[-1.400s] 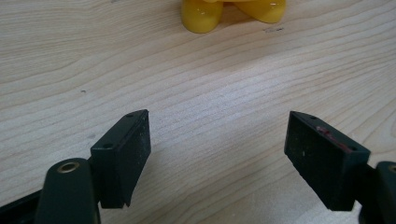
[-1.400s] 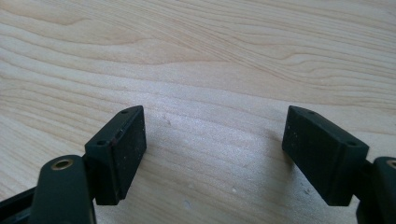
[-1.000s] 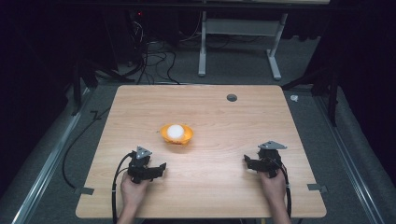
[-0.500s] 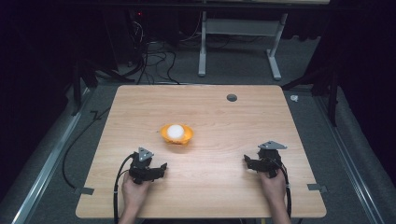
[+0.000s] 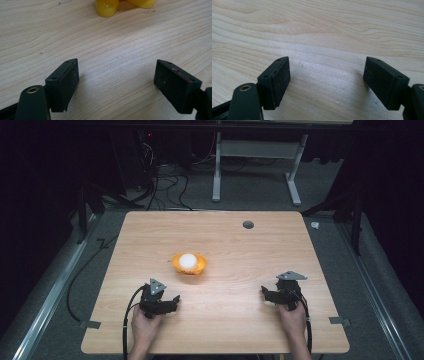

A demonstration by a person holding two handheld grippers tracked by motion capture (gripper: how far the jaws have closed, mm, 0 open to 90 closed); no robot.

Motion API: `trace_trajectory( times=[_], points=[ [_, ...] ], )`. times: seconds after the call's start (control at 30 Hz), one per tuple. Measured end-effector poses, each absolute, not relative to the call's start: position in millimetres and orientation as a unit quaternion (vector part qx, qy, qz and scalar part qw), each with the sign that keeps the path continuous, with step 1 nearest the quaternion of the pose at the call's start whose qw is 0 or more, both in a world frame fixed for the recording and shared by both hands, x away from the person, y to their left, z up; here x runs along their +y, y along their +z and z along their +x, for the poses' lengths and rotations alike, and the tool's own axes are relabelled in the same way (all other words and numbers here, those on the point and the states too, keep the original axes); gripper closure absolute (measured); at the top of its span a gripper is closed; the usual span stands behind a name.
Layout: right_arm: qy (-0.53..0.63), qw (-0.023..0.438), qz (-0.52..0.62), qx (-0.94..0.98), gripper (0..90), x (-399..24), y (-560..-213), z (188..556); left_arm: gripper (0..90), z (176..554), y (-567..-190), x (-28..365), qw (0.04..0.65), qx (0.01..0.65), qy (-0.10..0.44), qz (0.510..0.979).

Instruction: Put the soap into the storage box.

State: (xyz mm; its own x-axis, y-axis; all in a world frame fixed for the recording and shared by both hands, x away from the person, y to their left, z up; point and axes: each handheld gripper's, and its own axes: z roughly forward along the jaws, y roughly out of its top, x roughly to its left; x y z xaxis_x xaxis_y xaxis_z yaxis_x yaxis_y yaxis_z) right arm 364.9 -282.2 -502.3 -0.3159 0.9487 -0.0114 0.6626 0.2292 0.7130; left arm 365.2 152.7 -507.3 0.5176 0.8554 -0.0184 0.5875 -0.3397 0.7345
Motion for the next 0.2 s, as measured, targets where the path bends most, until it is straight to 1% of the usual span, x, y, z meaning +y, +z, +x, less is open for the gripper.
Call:
trace_trajectory(
  times=[0.2],
  points=[
    [0.311, 0.230, 0.537, 0.749, 22.6, -282.2, -502.3, 364.9, 20.7, 365.2, -507.3, 152.7, 0.353, 0.453, 0.190, 0.796]
  ],
)
